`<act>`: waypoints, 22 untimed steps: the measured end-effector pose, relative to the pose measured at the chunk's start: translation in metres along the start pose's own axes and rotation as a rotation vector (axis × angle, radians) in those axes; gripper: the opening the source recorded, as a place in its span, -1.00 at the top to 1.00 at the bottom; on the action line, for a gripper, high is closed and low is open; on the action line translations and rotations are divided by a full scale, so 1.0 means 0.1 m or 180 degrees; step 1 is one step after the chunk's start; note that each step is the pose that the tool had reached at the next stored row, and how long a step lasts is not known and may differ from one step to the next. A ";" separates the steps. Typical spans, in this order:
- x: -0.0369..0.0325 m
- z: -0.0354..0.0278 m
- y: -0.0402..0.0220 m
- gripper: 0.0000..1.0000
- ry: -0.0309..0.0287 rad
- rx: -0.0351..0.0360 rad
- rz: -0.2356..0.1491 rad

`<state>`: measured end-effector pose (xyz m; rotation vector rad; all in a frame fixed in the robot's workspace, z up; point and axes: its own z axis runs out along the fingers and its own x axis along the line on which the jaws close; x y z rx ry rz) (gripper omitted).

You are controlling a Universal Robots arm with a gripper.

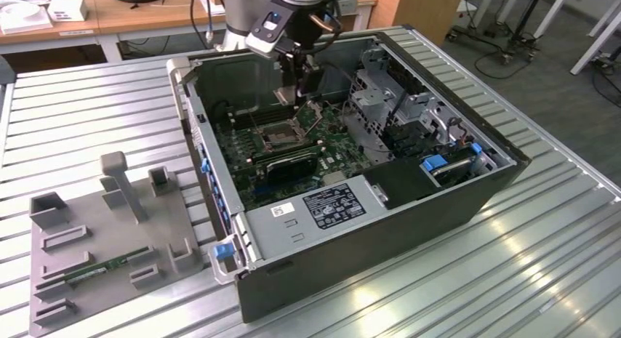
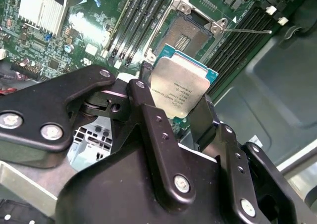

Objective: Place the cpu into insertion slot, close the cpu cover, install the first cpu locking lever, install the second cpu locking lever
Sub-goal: 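Place the cpu into insertion slot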

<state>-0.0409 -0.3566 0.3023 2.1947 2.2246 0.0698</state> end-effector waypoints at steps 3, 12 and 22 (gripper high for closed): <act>-0.001 0.050 -0.003 -0.09 0.0000 0.0000 0.0001; -0.002 0.105 -0.007 -0.09 0.0000 0.0000 0.0002; -0.002 0.125 -0.042 -0.09 -0.0001 0.0000 0.0003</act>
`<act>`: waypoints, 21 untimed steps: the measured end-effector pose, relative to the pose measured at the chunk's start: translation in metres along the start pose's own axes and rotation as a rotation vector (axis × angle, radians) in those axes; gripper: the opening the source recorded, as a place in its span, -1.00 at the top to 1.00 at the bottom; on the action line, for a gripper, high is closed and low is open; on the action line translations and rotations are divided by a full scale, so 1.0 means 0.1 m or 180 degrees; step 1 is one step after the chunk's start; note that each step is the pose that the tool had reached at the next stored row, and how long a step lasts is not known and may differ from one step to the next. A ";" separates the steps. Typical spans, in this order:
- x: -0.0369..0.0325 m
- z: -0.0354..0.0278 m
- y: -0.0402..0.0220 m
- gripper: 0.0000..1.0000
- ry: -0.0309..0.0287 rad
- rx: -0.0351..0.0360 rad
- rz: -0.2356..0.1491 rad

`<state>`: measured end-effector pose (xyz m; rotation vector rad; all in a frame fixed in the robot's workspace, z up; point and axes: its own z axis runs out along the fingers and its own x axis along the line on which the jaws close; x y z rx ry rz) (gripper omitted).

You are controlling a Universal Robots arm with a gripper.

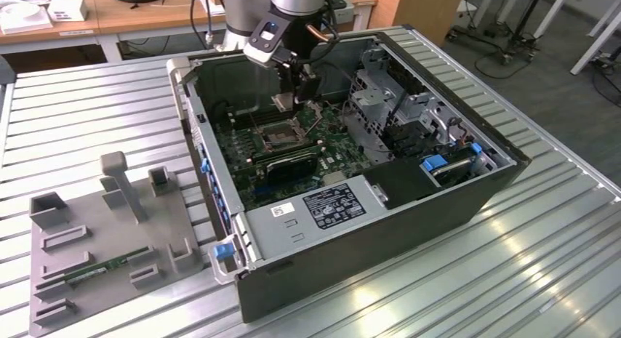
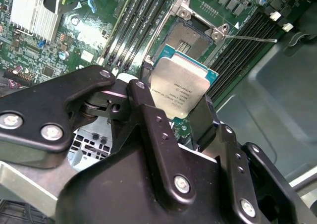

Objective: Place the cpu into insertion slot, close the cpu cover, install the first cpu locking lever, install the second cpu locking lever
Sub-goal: 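Place the cpu into insertion slot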

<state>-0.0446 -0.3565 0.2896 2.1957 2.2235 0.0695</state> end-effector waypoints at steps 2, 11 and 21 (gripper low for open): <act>0.000 0.001 0.000 -0.09 0.0000 0.0000 0.0000; 0.001 0.004 -0.016 -0.09 0.0001 0.0000 0.0000; 0.000 0.021 -0.019 -0.09 0.0000 0.0000 0.0000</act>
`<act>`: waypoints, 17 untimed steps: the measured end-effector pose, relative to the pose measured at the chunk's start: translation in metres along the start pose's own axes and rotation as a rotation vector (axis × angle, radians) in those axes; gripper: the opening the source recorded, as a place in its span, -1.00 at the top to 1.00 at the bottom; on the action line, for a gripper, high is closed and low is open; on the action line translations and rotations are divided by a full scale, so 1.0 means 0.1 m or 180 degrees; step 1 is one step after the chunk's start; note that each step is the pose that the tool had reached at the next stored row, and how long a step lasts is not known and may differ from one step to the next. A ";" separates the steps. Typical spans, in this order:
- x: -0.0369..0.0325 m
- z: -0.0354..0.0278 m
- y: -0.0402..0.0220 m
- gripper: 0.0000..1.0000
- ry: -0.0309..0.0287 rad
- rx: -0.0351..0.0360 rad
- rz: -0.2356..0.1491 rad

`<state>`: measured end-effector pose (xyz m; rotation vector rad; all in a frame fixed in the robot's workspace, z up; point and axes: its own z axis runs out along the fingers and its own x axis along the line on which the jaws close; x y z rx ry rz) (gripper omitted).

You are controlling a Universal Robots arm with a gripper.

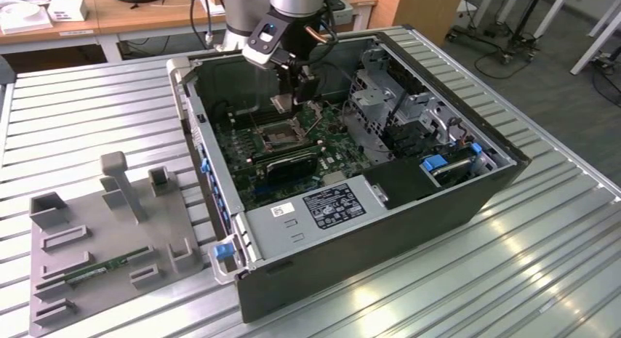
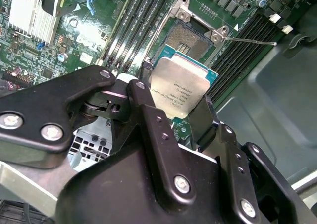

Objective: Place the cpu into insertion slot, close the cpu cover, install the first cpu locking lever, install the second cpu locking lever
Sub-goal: 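Place the cpu into insertion slot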

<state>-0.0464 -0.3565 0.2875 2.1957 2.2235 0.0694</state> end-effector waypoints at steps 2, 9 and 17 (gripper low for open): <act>0.000 0.028 -0.001 -0.09 0.0001 0.0000 0.0000; -0.001 0.040 -0.002 -0.09 0.0001 0.0000 0.0000; -0.001 0.063 -0.003 -0.09 0.0003 0.0000 0.0000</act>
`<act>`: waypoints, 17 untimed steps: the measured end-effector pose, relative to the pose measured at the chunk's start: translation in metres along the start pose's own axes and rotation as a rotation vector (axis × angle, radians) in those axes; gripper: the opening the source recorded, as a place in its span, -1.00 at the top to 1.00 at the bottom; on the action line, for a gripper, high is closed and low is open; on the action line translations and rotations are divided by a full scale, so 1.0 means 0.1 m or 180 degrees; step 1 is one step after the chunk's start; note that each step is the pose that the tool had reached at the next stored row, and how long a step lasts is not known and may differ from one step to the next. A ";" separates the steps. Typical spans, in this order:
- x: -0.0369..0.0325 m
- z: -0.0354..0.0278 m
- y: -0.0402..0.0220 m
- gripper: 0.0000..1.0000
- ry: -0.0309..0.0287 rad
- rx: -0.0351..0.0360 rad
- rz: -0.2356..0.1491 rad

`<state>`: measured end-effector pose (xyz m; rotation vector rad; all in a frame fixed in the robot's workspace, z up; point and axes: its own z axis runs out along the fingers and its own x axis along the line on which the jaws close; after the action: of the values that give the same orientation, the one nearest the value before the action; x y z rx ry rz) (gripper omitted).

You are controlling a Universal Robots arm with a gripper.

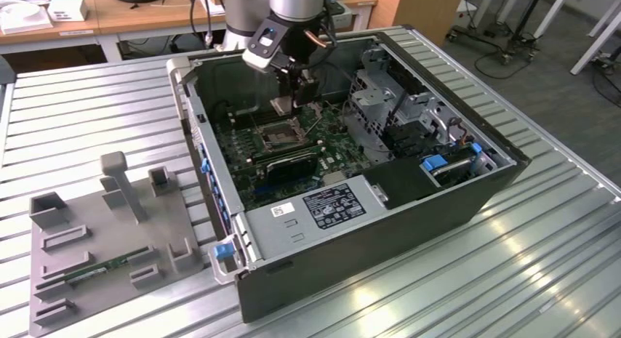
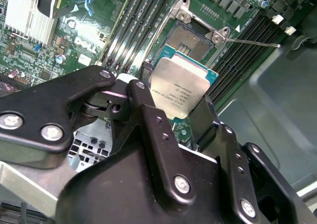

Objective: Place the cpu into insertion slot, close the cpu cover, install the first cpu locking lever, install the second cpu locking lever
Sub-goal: 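Place the cpu into insertion slot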

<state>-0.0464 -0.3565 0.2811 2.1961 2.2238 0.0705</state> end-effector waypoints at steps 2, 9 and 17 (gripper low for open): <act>-0.001 0.018 -0.001 -0.09 0.0000 0.0000 0.0000; -0.002 0.083 -0.003 -0.09 0.0000 0.0000 0.0000; -0.002 0.109 -0.005 -0.09 0.0000 0.0000 0.0000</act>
<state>-0.0464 -0.3565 0.2703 2.1961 2.2238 0.0705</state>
